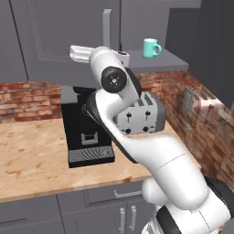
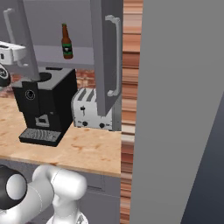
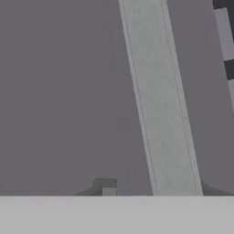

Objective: Open the cabinet directly in front. Then move the beer and the mug to the dining counter with the candle on it.

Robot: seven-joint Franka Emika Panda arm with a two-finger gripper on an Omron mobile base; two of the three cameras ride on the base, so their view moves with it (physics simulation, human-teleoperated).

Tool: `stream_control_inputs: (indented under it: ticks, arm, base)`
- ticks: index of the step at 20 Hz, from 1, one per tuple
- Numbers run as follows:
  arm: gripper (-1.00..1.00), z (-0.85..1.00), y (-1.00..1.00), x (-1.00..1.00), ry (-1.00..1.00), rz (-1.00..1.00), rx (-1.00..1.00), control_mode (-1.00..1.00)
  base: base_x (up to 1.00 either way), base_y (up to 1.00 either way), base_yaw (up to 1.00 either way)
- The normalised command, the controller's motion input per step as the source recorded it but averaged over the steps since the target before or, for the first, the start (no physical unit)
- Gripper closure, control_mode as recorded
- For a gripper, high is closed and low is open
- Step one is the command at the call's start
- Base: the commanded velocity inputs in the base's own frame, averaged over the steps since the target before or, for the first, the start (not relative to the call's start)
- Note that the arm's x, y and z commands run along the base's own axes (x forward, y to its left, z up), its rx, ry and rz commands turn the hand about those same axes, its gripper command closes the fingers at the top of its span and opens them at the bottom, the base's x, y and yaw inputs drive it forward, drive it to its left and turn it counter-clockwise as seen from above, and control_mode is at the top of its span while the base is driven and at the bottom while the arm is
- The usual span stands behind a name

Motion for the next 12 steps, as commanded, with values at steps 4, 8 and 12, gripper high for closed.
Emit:
stream_control_inputs:
  ticks: [4, 8, 12]
  arm:
    - [1.00, 0.00, 1.00, -0.92, 0.00, 0.00, -0.01, -1.00]
    - [1.00, 0.00, 1.00, -0.91, 0.00, 0.00, -0.01, -1.00]
    - [1.00, 0.00, 1.00, -0.90, 0.00, 0.00, -0.01, -1.00]
  base:
    - [0.00, 0.00, 0.00]
    - [0.00, 0.00, 0.00]
    - [0.00, 0.00, 0.00]
